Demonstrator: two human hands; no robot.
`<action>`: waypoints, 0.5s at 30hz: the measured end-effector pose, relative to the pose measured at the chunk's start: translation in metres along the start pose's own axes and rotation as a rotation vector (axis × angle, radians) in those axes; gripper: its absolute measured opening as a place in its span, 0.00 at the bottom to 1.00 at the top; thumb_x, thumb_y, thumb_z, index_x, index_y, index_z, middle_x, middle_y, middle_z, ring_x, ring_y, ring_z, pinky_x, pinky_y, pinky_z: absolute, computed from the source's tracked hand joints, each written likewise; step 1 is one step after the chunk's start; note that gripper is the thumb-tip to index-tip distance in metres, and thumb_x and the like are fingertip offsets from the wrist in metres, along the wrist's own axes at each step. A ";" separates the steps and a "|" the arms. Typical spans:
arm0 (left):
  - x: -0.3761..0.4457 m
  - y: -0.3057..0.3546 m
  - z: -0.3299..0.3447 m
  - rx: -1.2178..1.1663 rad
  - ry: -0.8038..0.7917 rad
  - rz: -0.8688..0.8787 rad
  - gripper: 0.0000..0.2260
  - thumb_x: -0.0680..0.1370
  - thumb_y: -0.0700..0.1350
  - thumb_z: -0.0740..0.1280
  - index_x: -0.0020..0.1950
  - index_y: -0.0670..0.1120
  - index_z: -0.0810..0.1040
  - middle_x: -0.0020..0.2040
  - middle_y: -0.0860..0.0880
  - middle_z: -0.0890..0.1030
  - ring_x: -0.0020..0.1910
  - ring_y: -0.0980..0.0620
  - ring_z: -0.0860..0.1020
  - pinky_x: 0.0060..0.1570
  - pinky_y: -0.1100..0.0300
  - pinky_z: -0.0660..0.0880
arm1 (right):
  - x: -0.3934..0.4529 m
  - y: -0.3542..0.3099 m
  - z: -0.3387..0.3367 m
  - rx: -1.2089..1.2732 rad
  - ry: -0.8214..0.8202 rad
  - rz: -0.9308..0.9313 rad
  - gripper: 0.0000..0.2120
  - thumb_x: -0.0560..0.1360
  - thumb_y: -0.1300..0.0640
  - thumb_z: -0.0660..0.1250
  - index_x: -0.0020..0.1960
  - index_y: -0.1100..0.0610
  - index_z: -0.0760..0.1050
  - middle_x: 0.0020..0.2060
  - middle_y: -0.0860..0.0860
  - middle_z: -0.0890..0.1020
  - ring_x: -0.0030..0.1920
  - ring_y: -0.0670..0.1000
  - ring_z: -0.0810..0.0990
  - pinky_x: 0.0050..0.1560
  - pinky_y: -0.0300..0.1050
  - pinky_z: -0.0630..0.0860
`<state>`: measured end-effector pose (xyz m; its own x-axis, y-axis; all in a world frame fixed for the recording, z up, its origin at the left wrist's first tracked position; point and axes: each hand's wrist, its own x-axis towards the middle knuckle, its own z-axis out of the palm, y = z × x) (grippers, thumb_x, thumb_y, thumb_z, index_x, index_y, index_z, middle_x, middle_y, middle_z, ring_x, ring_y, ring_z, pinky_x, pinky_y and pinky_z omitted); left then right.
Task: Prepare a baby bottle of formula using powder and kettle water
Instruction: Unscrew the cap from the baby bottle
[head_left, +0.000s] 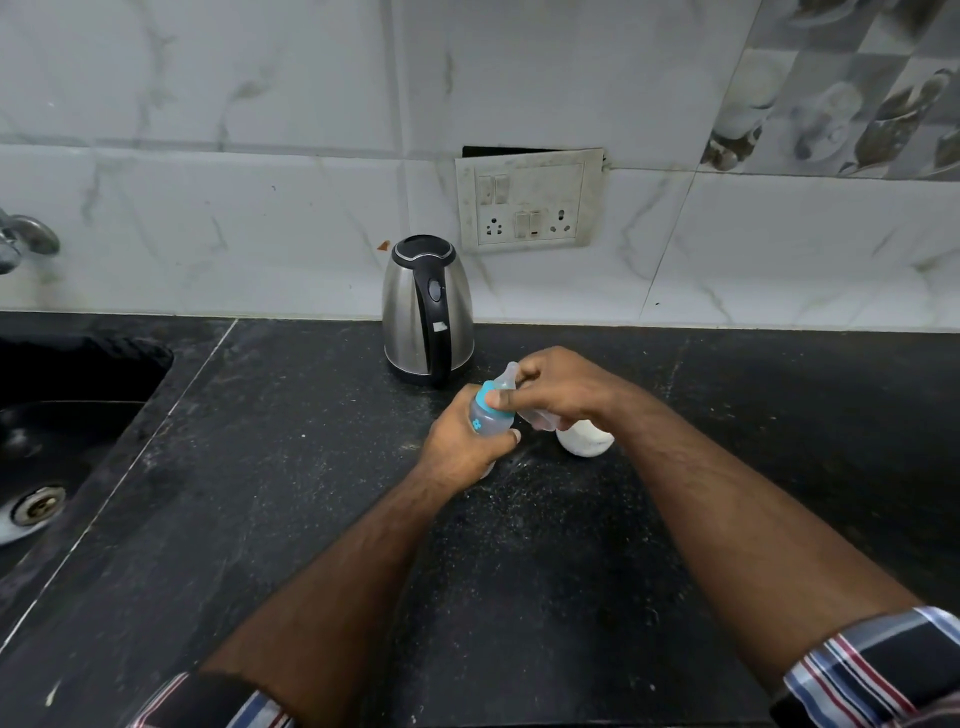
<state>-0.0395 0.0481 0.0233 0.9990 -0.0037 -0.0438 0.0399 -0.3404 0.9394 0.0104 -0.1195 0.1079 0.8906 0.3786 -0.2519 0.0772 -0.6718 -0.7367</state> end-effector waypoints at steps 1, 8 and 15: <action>0.000 0.002 0.000 0.005 -0.002 0.003 0.21 0.72 0.48 0.77 0.61 0.57 0.73 0.51 0.55 0.81 0.45 0.57 0.81 0.35 0.65 0.79 | 0.001 -0.003 0.001 -0.052 -0.003 -0.002 0.25 0.69 0.36 0.78 0.48 0.57 0.83 0.31 0.51 0.80 0.31 0.48 0.77 0.29 0.41 0.71; 0.004 0.007 -0.006 0.028 -0.045 -0.012 0.24 0.72 0.46 0.77 0.65 0.55 0.72 0.54 0.54 0.81 0.51 0.54 0.81 0.46 0.58 0.79 | 0.003 -0.010 -0.004 -0.163 -0.017 -0.090 0.17 0.71 0.40 0.78 0.41 0.55 0.84 0.27 0.44 0.79 0.27 0.42 0.74 0.38 0.46 0.71; 0.006 0.008 -0.009 0.061 -0.090 -0.030 0.29 0.72 0.45 0.79 0.70 0.51 0.71 0.59 0.52 0.79 0.58 0.53 0.79 0.59 0.53 0.79 | 0.001 -0.010 -0.021 -0.041 -0.198 -0.143 0.22 0.71 0.61 0.80 0.64 0.49 0.82 0.51 0.38 0.86 0.50 0.36 0.83 0.46 0.29 0.77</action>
<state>-0.0328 0.0541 0.0342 0.9915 -0.0763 -0.1050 0.0663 -0.3978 0.9151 0.0198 -0.1261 0.1282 0.7646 0.5865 -0.2674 0.2183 -0.6260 -0.7486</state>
